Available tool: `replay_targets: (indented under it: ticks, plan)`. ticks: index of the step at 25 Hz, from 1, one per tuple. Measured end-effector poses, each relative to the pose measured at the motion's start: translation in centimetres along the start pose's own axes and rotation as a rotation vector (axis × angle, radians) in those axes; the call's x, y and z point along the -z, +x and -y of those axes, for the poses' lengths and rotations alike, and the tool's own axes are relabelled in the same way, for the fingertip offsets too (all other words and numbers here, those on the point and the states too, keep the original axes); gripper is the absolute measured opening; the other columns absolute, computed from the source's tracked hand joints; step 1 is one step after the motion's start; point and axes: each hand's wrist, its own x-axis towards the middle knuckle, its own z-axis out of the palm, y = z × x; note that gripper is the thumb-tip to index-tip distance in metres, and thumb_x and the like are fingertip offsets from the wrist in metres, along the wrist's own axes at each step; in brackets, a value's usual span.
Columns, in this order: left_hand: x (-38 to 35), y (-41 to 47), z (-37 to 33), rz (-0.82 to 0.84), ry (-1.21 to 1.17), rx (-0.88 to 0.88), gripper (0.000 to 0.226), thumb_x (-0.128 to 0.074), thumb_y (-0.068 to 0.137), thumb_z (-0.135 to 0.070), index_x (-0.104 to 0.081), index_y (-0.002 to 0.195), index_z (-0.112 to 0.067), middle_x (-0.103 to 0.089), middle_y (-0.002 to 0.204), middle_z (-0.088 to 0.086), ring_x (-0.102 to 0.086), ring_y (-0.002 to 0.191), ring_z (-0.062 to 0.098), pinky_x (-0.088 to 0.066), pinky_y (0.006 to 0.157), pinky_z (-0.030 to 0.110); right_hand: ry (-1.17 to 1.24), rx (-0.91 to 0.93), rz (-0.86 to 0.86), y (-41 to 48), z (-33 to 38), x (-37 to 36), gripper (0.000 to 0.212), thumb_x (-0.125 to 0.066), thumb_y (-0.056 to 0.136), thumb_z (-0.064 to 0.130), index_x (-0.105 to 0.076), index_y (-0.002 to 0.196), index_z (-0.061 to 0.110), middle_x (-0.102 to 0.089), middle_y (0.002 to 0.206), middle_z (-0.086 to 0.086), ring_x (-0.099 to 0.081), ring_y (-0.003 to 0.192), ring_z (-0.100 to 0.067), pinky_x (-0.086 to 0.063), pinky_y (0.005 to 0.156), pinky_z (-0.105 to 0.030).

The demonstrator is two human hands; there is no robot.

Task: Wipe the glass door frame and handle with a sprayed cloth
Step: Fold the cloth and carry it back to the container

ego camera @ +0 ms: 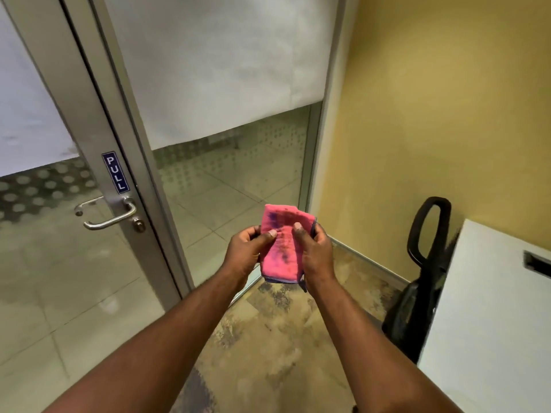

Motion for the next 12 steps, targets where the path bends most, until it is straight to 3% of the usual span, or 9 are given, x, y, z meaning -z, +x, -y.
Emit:
replay_targets:
  ticks: [3,6,9,12]
  plan:
    - [-5.5,-3.2,1.6,0.007,-0.01,0.004,0.007,-0.073,0.094,-0.011,-0.073,0.101,-0.011,-0.079,0.089,0.004,-0.073,0.075,0.015,-0.058,0.062,0.025,-0.021,-0.009,-0.023,-2.4,2.0,5.9,0.027,-0.053,0.081,0.017,-0.074,0.095,0.027,-0.072,0.083,-0.002,-0.063,0.077,-0.023,-0.051,0.067,-0.037]
    - [-10.2,-6.3,3.4,0.051,0.022,0.017,0.016,-0.074,0.093,-0.01,-0.072,0.108,-0.012,-0.078,0.101,0.011,-0.073,0.085,0.022,-0.059,0.073,0.034,-0.062,-0.008,-0.075,-4.7,3.3,11.7,0.032,-0.048,0.075,0.012,-0.07,0.097,0.018,-0.066,0.083,-0.008,-0.057,0.077,-0.026,-0.047,0.067,-0.04]
    - [-14.1,-8.8,5.4,0.118,0.066,0.042,0.029,-0.076,0.09,-0.009,-0.068,0.116,-0.018,-0.078,0.106,0.008,-0.075,0.089,0.021,-0.057,0.062,0.025,-0.116,-0.023,-0.158,-7.1,3.7,16.7,0.029,-0.049,0.081,0.01,-0.07,0.097,0.022,-0.069,0.089,-0.009,-0.062,0.08,-0.026,-0.053,0.069,-0.043]
    - [-18.4,-11.2,8.3,0.17,0.115,0.075,0.032,-0.076,0.089,-0.003,-0.059,0.114,-0.016,-0.075,0.11,0.016,-0.073,0.096,0.026,-0.057,0.064,0.027,-0.173,-0.036,-0.272,-9.1,3.3,22.6,0.03,-0.051,0.091,0.006,-0.067,0.096,0.031,-0.07,0.091,-0.002,-0.067,0.082,-0.02,-0.059,0.066,-0.031]
